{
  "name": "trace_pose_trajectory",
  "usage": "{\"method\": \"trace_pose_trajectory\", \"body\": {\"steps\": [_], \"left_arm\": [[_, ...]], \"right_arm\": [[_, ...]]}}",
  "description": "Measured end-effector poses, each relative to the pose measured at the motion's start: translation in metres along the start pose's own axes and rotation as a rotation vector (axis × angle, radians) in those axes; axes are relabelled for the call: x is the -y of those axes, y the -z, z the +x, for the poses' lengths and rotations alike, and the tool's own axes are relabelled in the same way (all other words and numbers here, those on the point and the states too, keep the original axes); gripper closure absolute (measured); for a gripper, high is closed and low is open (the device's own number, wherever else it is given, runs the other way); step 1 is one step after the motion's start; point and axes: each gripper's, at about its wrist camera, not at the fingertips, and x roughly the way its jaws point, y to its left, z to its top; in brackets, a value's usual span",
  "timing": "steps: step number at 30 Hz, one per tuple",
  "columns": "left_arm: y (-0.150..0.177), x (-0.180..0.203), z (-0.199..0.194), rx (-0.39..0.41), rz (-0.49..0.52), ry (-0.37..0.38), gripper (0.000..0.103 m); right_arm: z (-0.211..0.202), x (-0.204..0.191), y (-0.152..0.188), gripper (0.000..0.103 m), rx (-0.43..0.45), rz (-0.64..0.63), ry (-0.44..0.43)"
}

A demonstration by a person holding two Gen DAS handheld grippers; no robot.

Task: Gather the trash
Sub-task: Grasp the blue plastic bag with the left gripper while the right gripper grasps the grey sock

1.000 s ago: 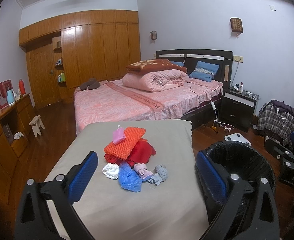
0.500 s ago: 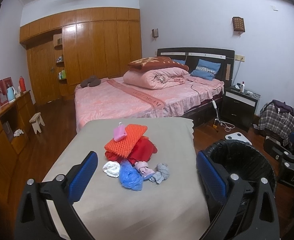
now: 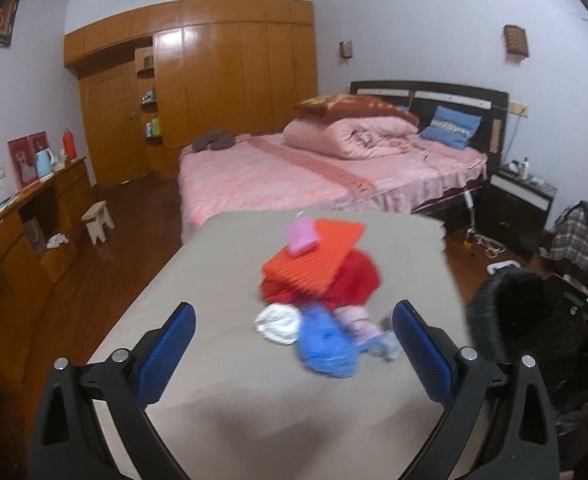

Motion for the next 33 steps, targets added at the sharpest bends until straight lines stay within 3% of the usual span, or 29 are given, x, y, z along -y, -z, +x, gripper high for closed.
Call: {"method": "trace_pose_trajectory", "body": {"steps": [5,9,18,21,23,25,29,33], "left_arm": [[0.018,-0.015,0.041,-0.052,0.006,-0.042,0.006],[0.024,-0.016,0.067,-0.083,0.015,-0.065,0.01],[0.034,-0.026,0.113,-0.134,-0.005,-0.074,0.017],[0.037,-0.024,0.121,-0.139,-0.011,-0.055,0.017],[0.039,-0.021,0.123,-0.143,-0.01,-0.043,0.017],[0.04,-0.016,0.126,-0.146,-0.005,-0.036,0.017],[0.041,-0.01,0.128,-0.153,-0.002,-0.015,0.017],[0.04,-0.004,0.129,-0.147,-0.01,0.017,0.021]], "right_arm": [[0.051,-0.025,0.007,0.008,-0.039,-0.046,-0.033],[0.089,-0.039,0.013,0.019,-0.085,-0.07,-0.064],[0.157,-0.058,0.036,0.032,-0.235,-0.106,-0.09],[0.167,-0.062,0.041,0.038,-0.27,-0.108,-0.118],[0.172,-0.065,0.042,0.047,-0.296,-0.102,-0.167],[0.176,-0.067,0.043,0.065,-0.314,-0.092,-0.214],[0.173,-0.065,0.041,0.069,-0.326,-0.084,-0.247],[0.159,-0.057,0.033,0.069,-0.285,-0.086,-0.223]]}}
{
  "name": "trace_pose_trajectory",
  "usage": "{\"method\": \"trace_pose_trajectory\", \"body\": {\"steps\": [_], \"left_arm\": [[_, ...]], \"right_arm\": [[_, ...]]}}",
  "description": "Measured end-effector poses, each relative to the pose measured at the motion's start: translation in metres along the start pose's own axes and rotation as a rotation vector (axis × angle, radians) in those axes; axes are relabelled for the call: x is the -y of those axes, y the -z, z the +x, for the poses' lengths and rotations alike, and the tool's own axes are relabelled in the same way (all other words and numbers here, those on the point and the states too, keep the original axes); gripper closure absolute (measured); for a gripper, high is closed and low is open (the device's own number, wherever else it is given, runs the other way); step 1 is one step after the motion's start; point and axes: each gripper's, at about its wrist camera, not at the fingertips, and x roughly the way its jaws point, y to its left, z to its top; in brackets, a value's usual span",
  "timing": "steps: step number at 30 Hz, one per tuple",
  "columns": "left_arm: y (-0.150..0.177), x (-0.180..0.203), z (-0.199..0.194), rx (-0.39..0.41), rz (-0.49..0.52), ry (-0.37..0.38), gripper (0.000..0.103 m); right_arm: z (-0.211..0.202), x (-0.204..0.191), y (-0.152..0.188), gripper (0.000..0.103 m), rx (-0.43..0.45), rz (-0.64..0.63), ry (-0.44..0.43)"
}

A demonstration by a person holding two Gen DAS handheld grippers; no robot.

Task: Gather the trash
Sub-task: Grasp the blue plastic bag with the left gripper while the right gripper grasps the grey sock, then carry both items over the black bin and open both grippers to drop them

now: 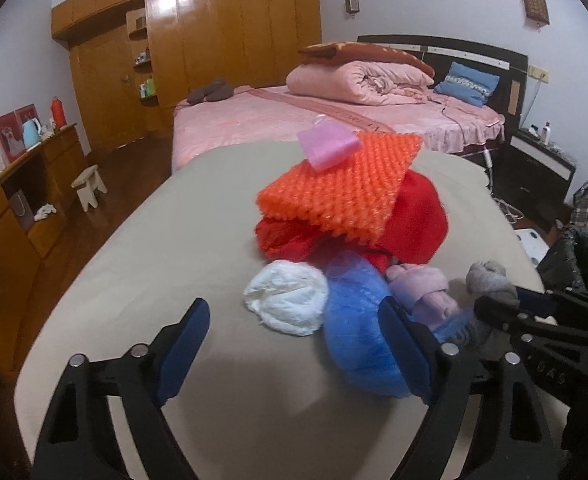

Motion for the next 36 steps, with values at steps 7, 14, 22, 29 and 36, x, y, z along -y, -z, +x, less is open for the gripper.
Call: {"method": "trace_pose_trajectory", "body": {"steps": [7,14,22,29,36], "left_arm": [[0.0,0.025,0.015,-0.045,0.031,0.074,0.036],[0.008,0.048,0.039,-0.129,0.075,0.075,0.041],[0.008,0.045,0.037,-0.131,0.046,0.137,0.063],[-0.006,0.032,-0.017,-0.024,0.029,0.141,0.065],[-0.025,0.047,-0.068,0.049,0.049,0.202,0.065]], "right_arm": [[-0.018,0.016,-0.005,0.069,0.05,0.004,0.052],[-0.027,0.026,-0.003,0.068,0.052,0.021,0.05],[-0.04,0.025,-0.002,0.068,0.064,0.017,0.047],[-0.073,0.023,-0.006,0.068,0.126,0.02,0.041],[-0.118,0.039,-0.004,0.068,0.196,0.054,0.059]]}}
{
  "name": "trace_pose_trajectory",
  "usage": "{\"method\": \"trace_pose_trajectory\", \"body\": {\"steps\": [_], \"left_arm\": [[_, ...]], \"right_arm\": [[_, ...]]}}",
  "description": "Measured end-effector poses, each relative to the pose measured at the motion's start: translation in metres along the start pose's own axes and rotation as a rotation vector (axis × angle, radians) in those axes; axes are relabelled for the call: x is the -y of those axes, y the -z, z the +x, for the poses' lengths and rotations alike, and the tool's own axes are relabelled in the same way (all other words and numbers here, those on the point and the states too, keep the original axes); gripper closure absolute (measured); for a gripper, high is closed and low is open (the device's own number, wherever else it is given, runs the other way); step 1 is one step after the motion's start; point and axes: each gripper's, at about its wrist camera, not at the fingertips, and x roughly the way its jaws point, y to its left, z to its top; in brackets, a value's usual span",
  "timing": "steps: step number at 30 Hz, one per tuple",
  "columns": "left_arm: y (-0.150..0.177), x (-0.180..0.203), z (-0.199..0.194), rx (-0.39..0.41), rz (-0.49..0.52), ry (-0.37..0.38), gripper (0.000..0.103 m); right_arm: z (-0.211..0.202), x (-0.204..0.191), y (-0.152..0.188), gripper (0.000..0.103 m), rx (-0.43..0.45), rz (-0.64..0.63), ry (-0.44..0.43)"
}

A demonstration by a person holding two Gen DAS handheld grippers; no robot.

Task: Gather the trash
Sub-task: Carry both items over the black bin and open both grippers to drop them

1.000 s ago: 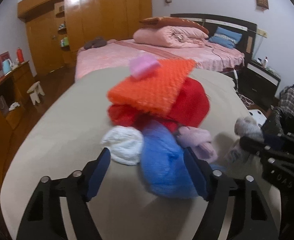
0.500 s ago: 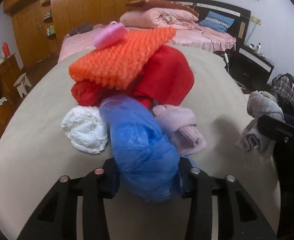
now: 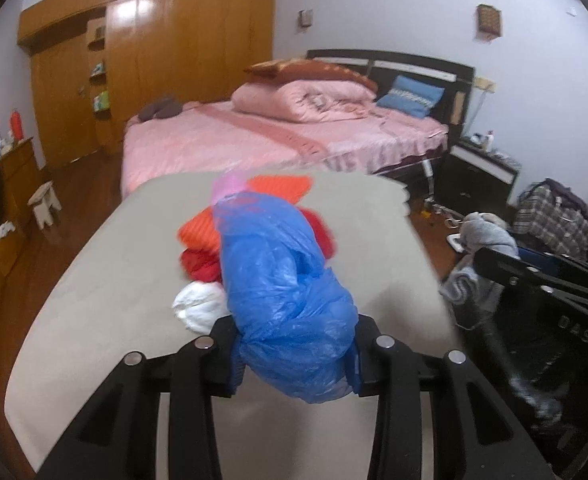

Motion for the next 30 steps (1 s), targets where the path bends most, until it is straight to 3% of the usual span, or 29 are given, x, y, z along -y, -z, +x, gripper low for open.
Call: {"method": "trace_pose_trajectory", "body": {"steps": [17,24,27,29,30], "left_arm": [[-0.019,0.156,-0.002,0.025,0.188,0.364,0.065],[-0.014,0.205,0.018,-0.009,0.232,0.458,0.063],[-0.011,0.217,0.026,-0.02,0.25,0.499,0.052],[-0.01,0.221,0.031,-0.018,0.255,0.5,0.034],[-0.01,0.219,0.032,-0.013,0.251,0.49,0.032]], "right_arm": [[-0.085,0.139,0.047,0.068,0.024,0.177,0.332],[-0.097,0.171,0.061,0.065,0.023,0.217,0.419],[-0.099,0.177,0.065,0.064,0.026,0.224,0.443],[-0.098,0.178,0.065,0.054,0.026,0.225,0.455],[-0.099,0.178,0.065,0.042,0.028,0.225,0.459]]}}
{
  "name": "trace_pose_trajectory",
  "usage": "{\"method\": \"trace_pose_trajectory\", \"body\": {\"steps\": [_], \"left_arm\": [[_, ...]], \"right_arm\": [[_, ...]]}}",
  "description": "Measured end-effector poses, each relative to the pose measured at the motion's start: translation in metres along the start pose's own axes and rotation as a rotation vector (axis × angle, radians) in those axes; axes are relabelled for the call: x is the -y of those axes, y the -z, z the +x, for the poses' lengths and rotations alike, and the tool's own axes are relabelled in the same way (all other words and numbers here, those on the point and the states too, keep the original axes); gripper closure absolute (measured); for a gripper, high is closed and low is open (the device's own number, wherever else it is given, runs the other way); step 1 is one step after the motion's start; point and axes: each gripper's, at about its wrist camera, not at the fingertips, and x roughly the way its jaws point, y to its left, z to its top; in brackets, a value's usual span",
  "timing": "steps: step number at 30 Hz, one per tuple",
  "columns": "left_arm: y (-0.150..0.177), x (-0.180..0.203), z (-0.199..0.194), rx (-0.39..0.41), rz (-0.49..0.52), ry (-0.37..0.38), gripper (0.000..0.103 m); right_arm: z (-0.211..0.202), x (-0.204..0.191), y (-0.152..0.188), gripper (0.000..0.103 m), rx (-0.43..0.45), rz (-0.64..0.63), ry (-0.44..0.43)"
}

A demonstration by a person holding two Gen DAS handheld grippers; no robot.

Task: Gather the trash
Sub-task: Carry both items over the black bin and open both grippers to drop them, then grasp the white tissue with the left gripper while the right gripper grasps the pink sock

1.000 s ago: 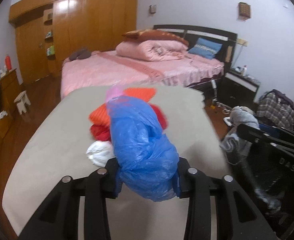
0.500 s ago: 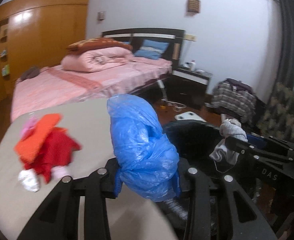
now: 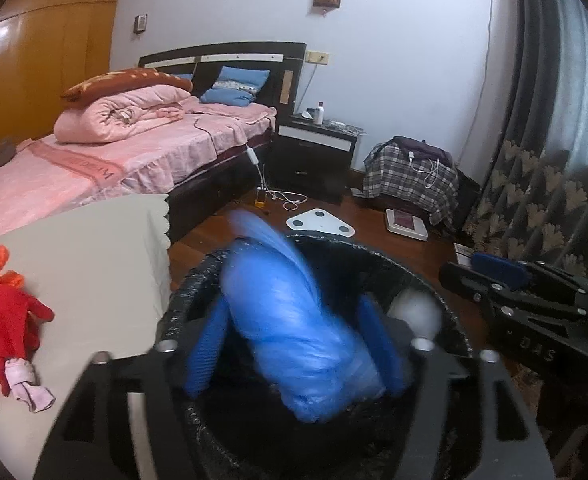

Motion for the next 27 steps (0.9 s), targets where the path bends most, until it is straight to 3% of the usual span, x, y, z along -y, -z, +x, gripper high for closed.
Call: {"method": "trace_pose_trajectory", "body": {"steps": [4,7,14,21,27], "left_arm": [[0.003,-0.014,-0.01,0.007,-0.014,-0.055,0.028],[0.007,-0.036,-0.028,0.031,-0.04,-0.139,0.023],[0.034,-0.113,-0.079,0.049,-0.118,-0.392,0.022],[0.07,-0.185,-0.108,0.017,-0.21,-0.604,0.022],[0.093,-0.236,-0.113,-0.028,-0.274,-0.681,0.022]], "right_arm": [[-0.003,-0.007,-0.003,0.013,0.034,0.0,0.003],[-0.004,-0.024,-0.006,0.009,0.051,-0.01,-0.046],[0.005,-0.101,-0.01,0.007,0.045,-0.081,-0.213],[0.023,-0.189,-0.009,0.007,0.041,-0.171,-0.342],[0.049,-0.251,0.0,0.007,0.0,-0.222,-0.414]]}}
